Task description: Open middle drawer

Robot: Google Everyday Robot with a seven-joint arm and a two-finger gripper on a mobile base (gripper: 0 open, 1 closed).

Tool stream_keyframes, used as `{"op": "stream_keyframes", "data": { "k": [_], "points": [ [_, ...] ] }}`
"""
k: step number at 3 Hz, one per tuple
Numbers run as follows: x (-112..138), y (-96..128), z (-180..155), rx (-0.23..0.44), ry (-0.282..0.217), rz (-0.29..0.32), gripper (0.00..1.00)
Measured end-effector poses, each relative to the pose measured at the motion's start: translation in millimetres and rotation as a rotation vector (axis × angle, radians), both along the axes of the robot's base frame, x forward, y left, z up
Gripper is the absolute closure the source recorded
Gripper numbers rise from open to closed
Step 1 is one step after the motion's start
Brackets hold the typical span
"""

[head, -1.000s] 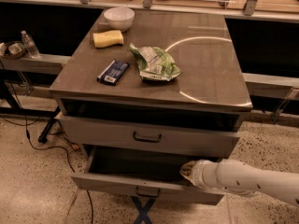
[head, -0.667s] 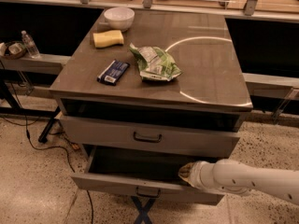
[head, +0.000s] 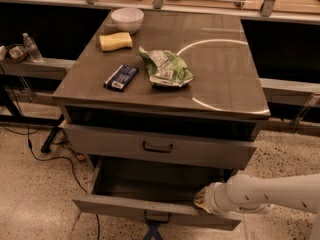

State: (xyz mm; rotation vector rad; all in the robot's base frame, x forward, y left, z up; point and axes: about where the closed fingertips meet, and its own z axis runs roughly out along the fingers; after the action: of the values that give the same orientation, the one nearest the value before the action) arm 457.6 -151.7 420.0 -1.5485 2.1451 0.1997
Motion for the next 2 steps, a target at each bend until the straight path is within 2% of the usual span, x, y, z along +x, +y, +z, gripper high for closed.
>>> {"op": "stream_keyframes", "data": {
  "k": [1,2],
  "points": [
    [-43.2,-12.6,-4.8,-0.044,0.106,-0.037,1.00],
    [-78.3,-27.4,-6.6,-0.089,0.189,-0.077,1.00]
  ]
}}
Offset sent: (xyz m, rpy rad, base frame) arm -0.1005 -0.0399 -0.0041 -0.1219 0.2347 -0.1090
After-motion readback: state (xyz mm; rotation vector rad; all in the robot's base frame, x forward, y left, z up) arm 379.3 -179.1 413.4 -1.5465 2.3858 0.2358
